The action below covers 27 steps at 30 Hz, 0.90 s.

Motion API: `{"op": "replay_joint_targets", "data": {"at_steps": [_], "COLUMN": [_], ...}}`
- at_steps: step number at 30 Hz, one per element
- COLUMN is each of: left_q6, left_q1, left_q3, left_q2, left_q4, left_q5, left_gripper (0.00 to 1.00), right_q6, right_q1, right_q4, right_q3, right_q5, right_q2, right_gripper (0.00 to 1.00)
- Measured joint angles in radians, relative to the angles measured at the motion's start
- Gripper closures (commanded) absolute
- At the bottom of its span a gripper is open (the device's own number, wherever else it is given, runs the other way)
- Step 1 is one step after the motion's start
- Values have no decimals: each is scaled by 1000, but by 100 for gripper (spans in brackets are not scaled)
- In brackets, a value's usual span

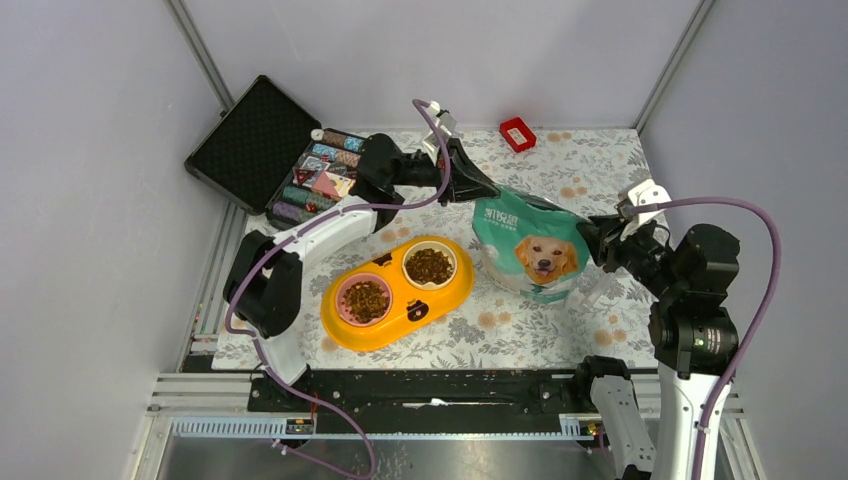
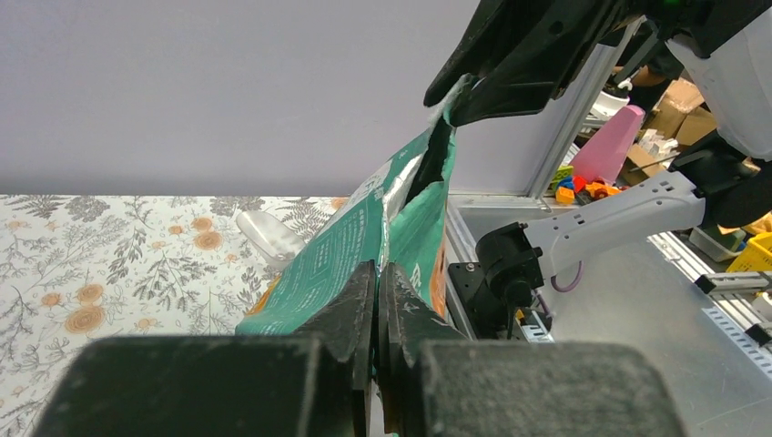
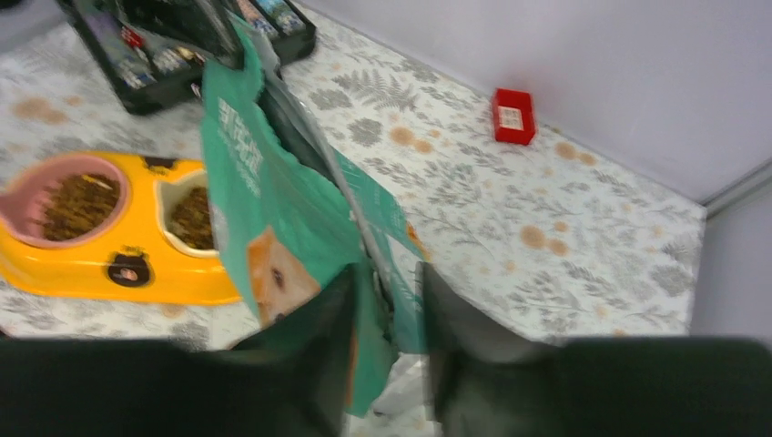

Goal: Serve the pet food
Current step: Close the pet food bag at the center of the board.

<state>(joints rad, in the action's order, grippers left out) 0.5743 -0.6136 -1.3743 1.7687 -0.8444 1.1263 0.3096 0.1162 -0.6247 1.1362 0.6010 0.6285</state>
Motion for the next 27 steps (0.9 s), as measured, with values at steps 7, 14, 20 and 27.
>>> {"op": "replay_joint_targets", "data": {"at_steps": [7, 14, 20, 27], "left_q6": [40, 29, 28, 26], "left_q1": [19, 15, 14, 14], "left_q3": [10, 10, 10, 10], "left_q2": [0, -1, -2, -3], "left_q4": [-18, -13, -11, -3], "left_q5": [-2, -14, -14, -19], "left_gripper": [100, 100, 100, 100], "right_q6": [26, 22, -21, -52], "right_q1": [5, -7, -30, -94], "right_q4": [-35, -19, 59, 95], "right_q3": [35, 37, 32, 32], "right_q5": [130, 179, 208, 232], "right_q2": [7, 50, 121, 210], "right_gripper": [25, 23, 22, 36]}}
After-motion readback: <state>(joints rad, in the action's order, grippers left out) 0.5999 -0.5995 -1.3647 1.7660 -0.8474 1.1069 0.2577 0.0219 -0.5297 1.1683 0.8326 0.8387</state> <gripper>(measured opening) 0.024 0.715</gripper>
